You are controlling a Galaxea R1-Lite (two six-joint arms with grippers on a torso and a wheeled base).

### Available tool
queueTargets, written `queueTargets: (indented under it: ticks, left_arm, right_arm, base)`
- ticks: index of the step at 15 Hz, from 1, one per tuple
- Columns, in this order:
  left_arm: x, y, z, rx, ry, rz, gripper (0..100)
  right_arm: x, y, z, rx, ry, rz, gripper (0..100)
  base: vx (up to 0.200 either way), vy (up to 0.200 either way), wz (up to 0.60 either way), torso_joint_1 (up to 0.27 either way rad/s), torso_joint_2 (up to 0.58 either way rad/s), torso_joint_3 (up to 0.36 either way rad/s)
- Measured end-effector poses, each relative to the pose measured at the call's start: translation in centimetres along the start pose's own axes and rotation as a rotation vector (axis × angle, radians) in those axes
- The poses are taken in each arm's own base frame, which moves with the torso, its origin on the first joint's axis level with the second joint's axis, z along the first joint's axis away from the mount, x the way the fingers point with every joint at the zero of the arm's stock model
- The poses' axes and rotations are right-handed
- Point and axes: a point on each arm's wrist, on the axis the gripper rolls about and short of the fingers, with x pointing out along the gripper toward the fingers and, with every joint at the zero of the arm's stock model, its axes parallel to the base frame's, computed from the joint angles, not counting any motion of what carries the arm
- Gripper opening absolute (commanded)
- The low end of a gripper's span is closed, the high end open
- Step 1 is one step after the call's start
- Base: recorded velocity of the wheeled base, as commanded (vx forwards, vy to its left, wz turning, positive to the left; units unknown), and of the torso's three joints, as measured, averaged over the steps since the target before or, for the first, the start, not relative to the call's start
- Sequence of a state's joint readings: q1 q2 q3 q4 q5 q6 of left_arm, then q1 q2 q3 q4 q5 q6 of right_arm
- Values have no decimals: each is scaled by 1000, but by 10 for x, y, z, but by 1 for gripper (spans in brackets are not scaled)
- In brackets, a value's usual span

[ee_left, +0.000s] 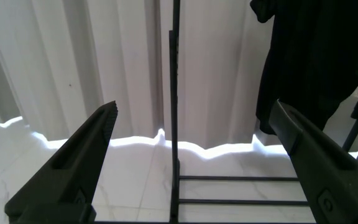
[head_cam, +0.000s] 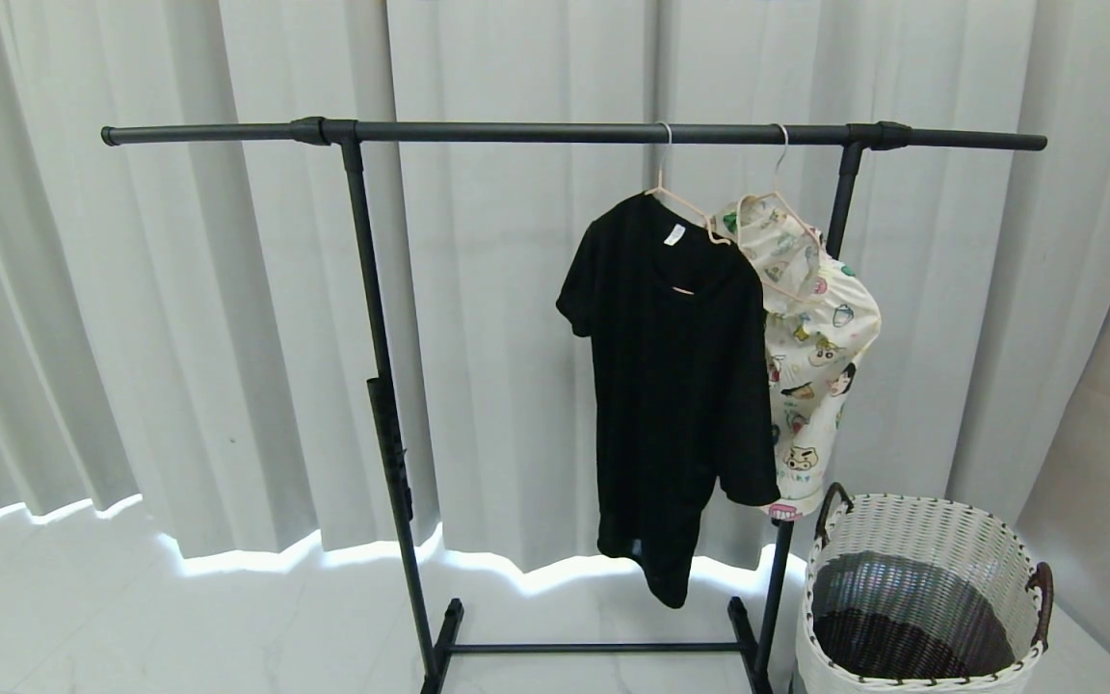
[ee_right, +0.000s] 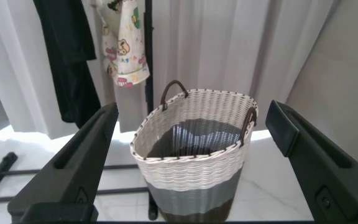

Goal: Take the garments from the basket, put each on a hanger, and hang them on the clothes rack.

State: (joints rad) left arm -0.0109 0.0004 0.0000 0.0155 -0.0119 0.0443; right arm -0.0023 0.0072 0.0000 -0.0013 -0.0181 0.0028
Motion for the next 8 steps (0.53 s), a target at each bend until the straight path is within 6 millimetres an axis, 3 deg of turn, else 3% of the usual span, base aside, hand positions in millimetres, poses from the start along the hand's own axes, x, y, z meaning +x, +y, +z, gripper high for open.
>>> queueTargets:
  ticks: [8]
  left_arm:
    - [0, 0, 0, 0, 0, 0, 100]
  right_arm:
    - [0, 0, 0, 16, -4, -1, 100]
  base:
    - [0, 0, 0, 0, 0, 0]
